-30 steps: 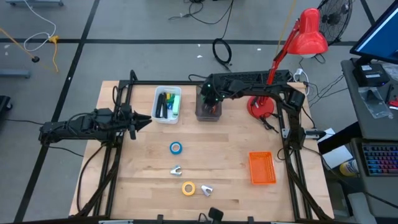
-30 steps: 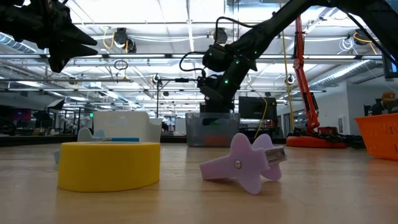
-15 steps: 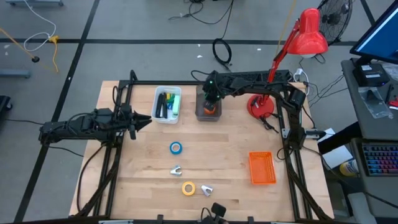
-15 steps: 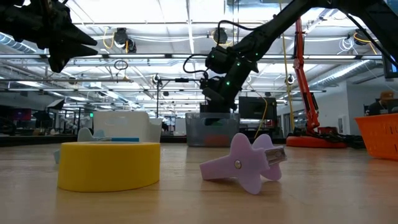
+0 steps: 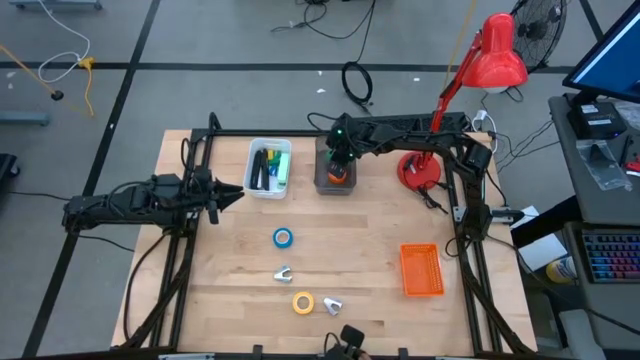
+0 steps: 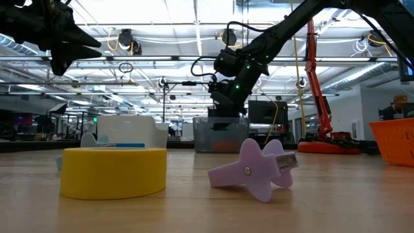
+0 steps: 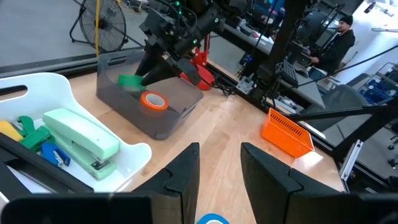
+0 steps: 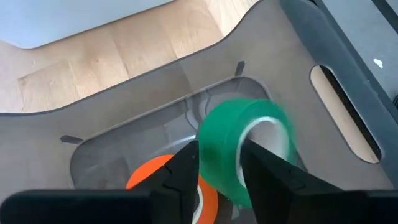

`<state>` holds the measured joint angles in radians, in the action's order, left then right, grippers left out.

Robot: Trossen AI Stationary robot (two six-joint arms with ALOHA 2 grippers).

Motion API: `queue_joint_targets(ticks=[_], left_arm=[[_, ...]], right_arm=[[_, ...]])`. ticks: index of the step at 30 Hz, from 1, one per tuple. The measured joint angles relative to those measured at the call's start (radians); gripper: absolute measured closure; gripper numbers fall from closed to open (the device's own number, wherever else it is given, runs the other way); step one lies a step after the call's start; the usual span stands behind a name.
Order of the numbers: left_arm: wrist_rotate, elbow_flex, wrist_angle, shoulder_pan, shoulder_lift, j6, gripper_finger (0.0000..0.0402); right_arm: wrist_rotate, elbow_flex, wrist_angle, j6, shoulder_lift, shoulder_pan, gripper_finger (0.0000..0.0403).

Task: Pick and place Stapler, Stapler remover, tape
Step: Put the green tape into the black bin, then put the blue tape into the black bin

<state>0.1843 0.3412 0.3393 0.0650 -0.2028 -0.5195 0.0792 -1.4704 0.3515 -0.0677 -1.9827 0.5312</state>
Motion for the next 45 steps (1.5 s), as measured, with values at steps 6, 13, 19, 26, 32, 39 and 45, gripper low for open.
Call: queue_joint_targets(ticks=[6,13,19,26,32,39,45], left_arm=[[0.000,0.000,0.000,0.000,0.000,-0.007,0.0284],[-0.001,0.000,-0.013,0.000,0.000,-0.087,0.0284],[-0.028,0.000,-0.022,0.000,0.000,-0.177,0.0284],[-0.188,0.000,-0.113,-0.017,-0.072,-0.176,0.0284],[-0.211,0.000,-0.179,-0.083,-0.272,-0.159,0.0284],[-0.249,0.023,-0.172,-0.135,-0.510,-0.175,0.0284],[-0.231,0.125,-0.059,-0.172,-0.666,-0.171,0.0284]], right_arm=[[-0.005,0.000,0.000,0.003,0.001,0.000,0.0264],[0.107,-0.001,-0.014,0.047,0.087,-0.010,0.0253],[0.286,0.000,0.077,0.093,0.240,-0.044,0.0261],[0.287,0.028,0.236,0.112,0.426,-0.110,0.0264],[0.248,0.247,0.175,0.248,0.638,-0.164,0.0269],[0.186,0.631,-0.097,0.442,0.958,-0.211,0.0269],[0.183,0.906,-0.306,0.578,1.226,-0.215,0.0271]])
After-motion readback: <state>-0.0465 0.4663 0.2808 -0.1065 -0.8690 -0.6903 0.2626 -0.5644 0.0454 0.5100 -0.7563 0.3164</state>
